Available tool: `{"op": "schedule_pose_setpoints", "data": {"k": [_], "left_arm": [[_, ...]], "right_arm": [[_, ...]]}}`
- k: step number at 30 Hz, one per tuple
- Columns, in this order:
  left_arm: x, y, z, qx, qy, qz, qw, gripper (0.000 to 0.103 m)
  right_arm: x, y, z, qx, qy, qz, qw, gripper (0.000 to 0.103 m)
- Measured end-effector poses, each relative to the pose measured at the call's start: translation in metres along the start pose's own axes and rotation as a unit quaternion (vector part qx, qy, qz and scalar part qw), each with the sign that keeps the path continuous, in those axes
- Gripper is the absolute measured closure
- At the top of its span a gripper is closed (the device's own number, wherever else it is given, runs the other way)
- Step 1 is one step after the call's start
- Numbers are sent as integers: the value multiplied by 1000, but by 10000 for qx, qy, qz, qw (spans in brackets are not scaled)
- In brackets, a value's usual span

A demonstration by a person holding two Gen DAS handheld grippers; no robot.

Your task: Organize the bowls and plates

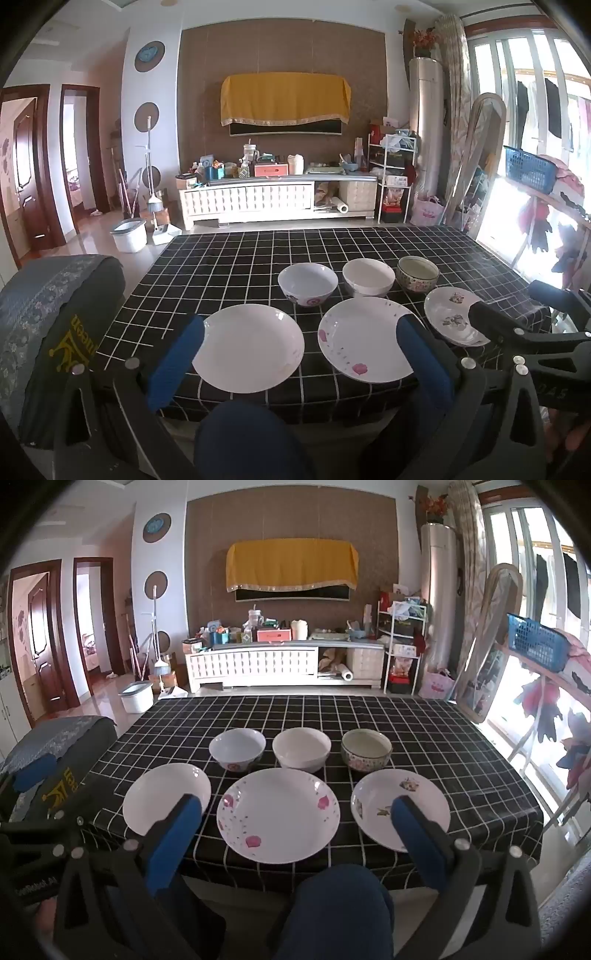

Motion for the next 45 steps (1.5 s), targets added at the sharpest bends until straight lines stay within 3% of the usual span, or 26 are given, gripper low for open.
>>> {"op": "schedule_pose_setpoints", "data": {"k": [45], "left_arm": [[7, -3, 3, -46, 71, 81, 9999, 0]], "right_arm": [[14, -7, 3, -55, -23, 201, 9998, 0]]}}
Point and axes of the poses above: each gripper's, at about its wrist camera, not at the fingertips, and y roughly against the way its jaws point, z to its left, x to its underside, the point moved 10 cm from there along -y, roughly the way its jaws point, and after that the axes turned 12 degrees about z, right-handed, at the moved point
